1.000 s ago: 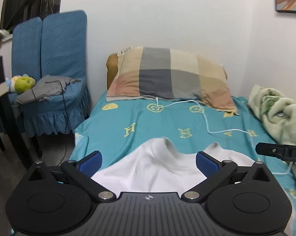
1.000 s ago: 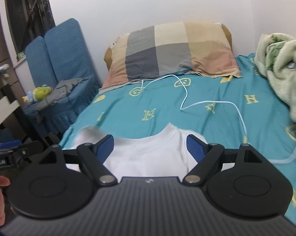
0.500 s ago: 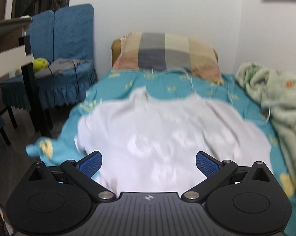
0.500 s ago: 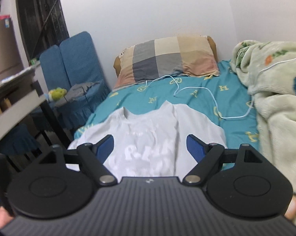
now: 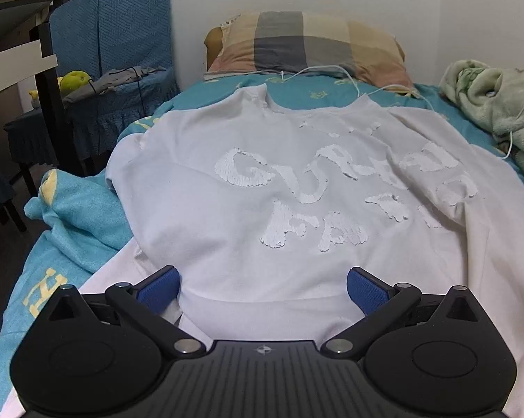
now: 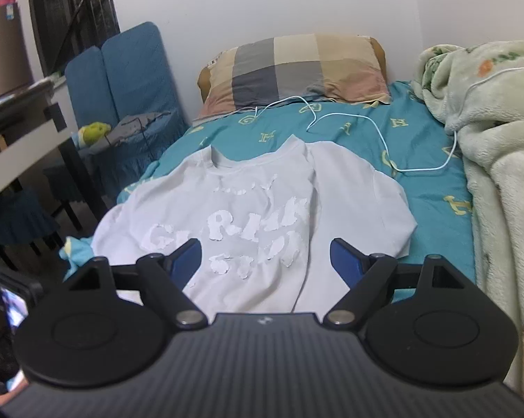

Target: Fold clothes

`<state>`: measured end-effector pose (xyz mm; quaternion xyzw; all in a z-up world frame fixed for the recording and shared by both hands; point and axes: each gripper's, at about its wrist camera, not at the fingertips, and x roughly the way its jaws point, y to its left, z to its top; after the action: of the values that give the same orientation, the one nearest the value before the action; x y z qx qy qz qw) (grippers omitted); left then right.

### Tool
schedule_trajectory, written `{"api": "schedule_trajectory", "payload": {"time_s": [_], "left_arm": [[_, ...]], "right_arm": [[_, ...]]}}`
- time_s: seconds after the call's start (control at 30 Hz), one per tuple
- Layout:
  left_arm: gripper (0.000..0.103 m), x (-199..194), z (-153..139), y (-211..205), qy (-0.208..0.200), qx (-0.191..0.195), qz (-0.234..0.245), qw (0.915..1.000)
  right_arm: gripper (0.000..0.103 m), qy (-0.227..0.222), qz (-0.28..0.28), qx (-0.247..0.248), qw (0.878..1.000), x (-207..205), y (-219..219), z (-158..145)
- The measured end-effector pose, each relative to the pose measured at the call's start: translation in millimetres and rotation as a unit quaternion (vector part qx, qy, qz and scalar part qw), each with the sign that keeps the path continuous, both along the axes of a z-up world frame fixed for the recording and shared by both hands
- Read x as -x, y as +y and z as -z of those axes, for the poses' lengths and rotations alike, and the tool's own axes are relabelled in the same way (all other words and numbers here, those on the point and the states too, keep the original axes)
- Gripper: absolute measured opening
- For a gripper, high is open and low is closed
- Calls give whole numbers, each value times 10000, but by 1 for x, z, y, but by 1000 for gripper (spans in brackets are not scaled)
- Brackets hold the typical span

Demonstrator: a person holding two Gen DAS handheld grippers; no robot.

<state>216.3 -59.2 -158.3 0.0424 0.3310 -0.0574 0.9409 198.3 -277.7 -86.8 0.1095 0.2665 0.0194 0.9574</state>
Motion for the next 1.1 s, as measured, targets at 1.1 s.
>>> {"api": "schedule_trajectory", "payload": {"time_s": [1.1], "left_arm": [[103,-3,0,-4,53,-152,13,9999]], "right_arm": [[82,-90,173,-244,9995,12,-16,-3]]}}
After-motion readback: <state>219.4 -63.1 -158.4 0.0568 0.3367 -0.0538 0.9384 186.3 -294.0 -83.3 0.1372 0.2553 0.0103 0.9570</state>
